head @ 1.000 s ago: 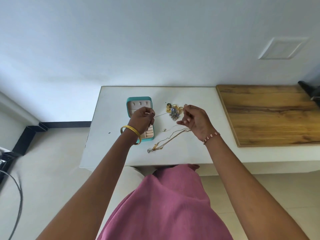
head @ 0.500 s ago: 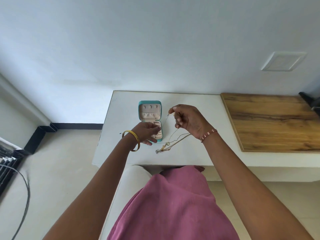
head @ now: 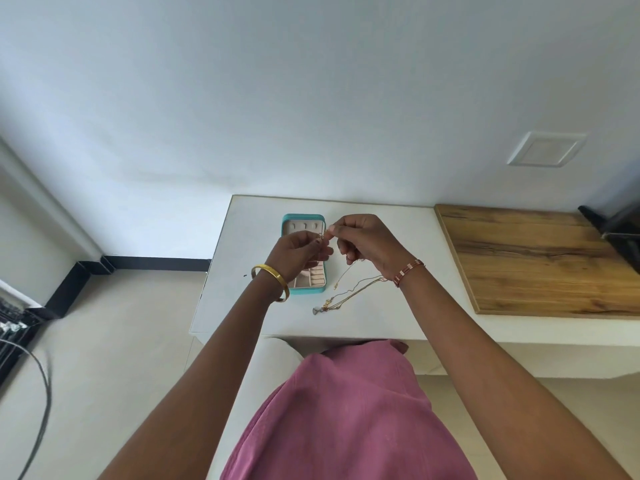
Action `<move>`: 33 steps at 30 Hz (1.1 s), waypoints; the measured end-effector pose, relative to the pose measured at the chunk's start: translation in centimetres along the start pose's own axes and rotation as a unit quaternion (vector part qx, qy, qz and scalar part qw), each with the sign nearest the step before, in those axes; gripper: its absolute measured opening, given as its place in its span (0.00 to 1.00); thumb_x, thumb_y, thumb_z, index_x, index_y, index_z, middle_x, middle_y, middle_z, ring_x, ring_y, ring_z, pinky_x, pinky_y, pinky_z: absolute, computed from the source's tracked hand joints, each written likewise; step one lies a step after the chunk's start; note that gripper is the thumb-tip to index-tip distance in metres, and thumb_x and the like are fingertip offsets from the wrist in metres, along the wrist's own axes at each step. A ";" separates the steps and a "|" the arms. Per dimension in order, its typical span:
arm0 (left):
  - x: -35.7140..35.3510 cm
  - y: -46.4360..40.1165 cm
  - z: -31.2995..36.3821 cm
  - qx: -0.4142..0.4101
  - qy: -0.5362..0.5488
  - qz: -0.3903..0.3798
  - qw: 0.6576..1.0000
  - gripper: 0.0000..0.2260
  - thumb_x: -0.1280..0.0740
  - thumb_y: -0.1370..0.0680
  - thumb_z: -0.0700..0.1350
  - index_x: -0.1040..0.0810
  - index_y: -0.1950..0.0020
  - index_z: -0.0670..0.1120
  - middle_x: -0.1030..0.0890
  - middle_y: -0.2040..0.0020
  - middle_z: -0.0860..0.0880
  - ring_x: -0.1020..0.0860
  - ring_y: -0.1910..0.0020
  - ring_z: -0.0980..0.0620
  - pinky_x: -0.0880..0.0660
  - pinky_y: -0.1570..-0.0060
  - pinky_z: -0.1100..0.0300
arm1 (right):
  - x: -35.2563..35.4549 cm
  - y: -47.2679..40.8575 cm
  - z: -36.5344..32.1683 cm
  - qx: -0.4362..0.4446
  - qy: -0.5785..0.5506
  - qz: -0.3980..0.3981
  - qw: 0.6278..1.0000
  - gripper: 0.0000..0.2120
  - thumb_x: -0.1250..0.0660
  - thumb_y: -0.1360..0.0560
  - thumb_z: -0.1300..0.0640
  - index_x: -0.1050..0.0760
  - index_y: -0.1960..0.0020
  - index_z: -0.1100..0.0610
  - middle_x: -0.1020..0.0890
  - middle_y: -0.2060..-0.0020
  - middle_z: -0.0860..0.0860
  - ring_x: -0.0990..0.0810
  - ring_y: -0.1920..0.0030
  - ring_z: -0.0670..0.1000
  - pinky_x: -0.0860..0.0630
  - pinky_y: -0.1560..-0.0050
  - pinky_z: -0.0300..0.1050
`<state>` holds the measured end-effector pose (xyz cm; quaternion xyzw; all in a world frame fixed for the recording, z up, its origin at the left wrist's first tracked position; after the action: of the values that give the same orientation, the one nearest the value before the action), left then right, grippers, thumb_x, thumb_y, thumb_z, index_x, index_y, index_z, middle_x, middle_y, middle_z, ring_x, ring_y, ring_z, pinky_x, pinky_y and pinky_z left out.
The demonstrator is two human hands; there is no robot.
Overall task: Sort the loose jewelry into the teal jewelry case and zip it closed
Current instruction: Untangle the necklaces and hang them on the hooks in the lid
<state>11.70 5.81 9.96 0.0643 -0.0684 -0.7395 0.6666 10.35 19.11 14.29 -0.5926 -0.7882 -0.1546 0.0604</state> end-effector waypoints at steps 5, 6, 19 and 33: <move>0.2 0.5 0.2 0.007 0.026 0.023 0.999 0.12 0.41 0.21 0.38 0.22 0.61 0.45 0.20 0.75 0.53 0.21 0.70 0.55 0.23 0.52 0.56 | 0.3 0.6 0.2 -0.011 -0.006 0.007 1.000 0.09 0.38 0.23 0.61 0.22 0.60 0.60 0.27 0.73 0.53 0.31 0.75 0.50 0.27 0.67 0.42; 0.4 0.6 0.3 0.005 0.030 0.035 0.999 0.12 0.41 0.21 0.38 0.22 0.62 0.45 0.21 0.75 0.53 0.22 0.73 0.57 0.23 0.56 0.57 | 0.4 0.6 0.3 -0.015 -0.003 0.010 1.000 0.09 0.37 0.24 0.61 0.22 0.60 0.60 0.27 0.73 0.53 0.31 0.74 0.51 0.26 0.65 0.43; 0.4 1.7 1.8 -0.040 -0.057 0.022 0.997 0.14 0.39 0.22 0.41 0.23 0.66 0.48 0.25 0.78 0.56 0.32 0.79 0.61 0.33 0.74 0.69 | -0.1 1.9 0.8 -0.011 -0.020 -0.057 0.998 0.11 0.34 0.25 0.62 0.23 0.43 0.59 0.19 0.59 0.55 0.25 0.70 0.50 0.25 0.66 0.42; 0.5 2.6 1.7 -0.052 -0.045 0.052 0.996 0.14 0.38 0.22 0.43 0.24 0.68 0.47 0.27 0.74 0.51 0.31 0.76 0.57 0.30 0.68 0.64 | 0.7 2.4 -1.2 -0.020 -0.137 0.012 0.990 0.17 0.34 0.25 0.56 0.30 0.71 0.57 0.30 0.80 0.50 0.33 0.77 0.49 0.32 0.74 0.37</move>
<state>13.84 5.09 12.15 -0.0075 -0.0630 -0.7082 0.7032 12.37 19.97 15.98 -0.6187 -0.7786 -0.0872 -0.0582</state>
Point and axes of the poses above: each hand's wrist, its own y-axis away from the middle knuckle, its own x-axis out of the back of the hand, z = x × y, the point moved 4 cm from there along -y, towards the middle knuckle
